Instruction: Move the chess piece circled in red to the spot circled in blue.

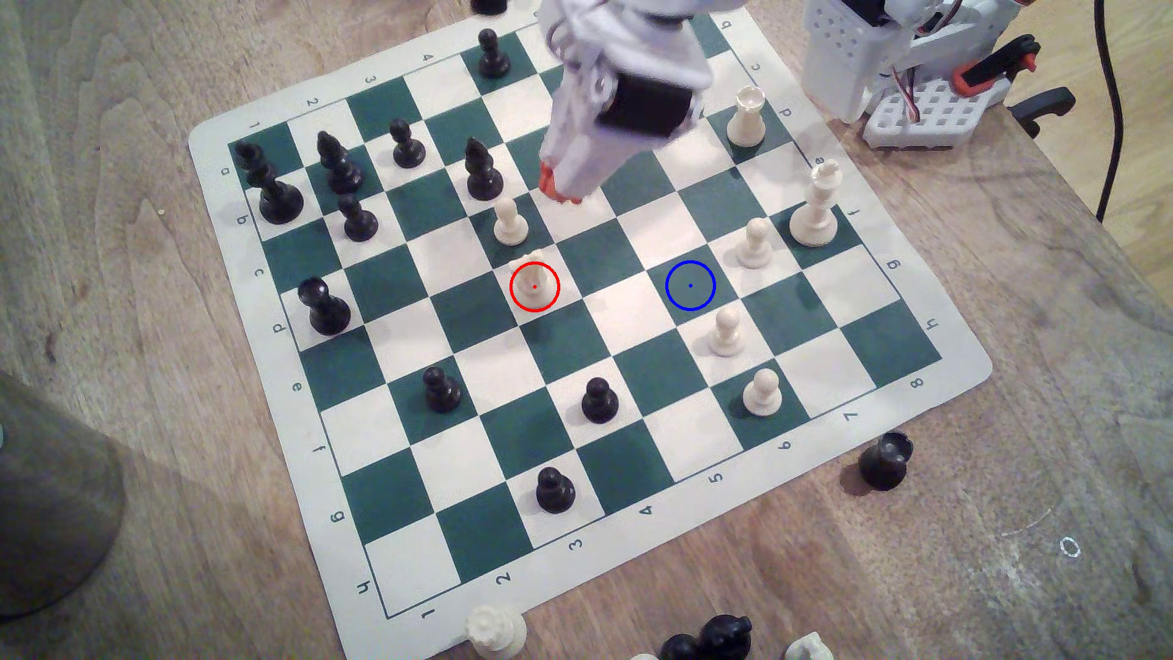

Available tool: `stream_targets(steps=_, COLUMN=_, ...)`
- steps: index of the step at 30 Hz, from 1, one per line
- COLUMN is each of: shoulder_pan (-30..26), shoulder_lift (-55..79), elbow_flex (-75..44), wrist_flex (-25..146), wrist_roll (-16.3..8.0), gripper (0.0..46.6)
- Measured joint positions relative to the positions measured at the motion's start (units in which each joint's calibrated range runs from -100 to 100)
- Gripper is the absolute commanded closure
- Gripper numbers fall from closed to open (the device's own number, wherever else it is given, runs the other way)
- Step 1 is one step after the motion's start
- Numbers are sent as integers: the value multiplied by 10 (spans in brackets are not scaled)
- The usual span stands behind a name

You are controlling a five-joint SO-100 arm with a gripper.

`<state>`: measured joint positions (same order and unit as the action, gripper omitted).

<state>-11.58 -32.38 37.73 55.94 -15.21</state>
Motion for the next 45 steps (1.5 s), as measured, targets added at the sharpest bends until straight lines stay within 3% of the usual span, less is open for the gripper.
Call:
stream_targets(steps=6, shoulder_pan=-32, shoulder_lift=18, elbow_flex=6, wrist_flex=41, wrist_roll=-4, gripper=464)
stream_targets(steps=10, shoulder_pan=-40, shoulder_lift=53, elbow_flex=19, wrist_flex=24, wrist_roll=-8, gripper=441)
stream_targets(steps=13, shoulder_pan=-47, shoulder_lift=97, elbow_flex=19, wrist_flex=4, wrist_roll=-7, gripper=381)
stream_targets(steps=17, shoulder_pan=-32, shoulder_lift=127, elbow_flex=19, wrist_flex=-7, wrist_roll=2, gripper=345)
stream_targets(steps=30, shoulder_pan=10, shoulder_lift=190, elbow_flex=19, wrist_flex=-59, wrist_roll=19, gripper=342)
stream_targets(steps=45, shoulder_pan=23, shoulder_lift=225, elbow_flex=18, wrist_flex=-101, wrist_roll=19, gripper=316)
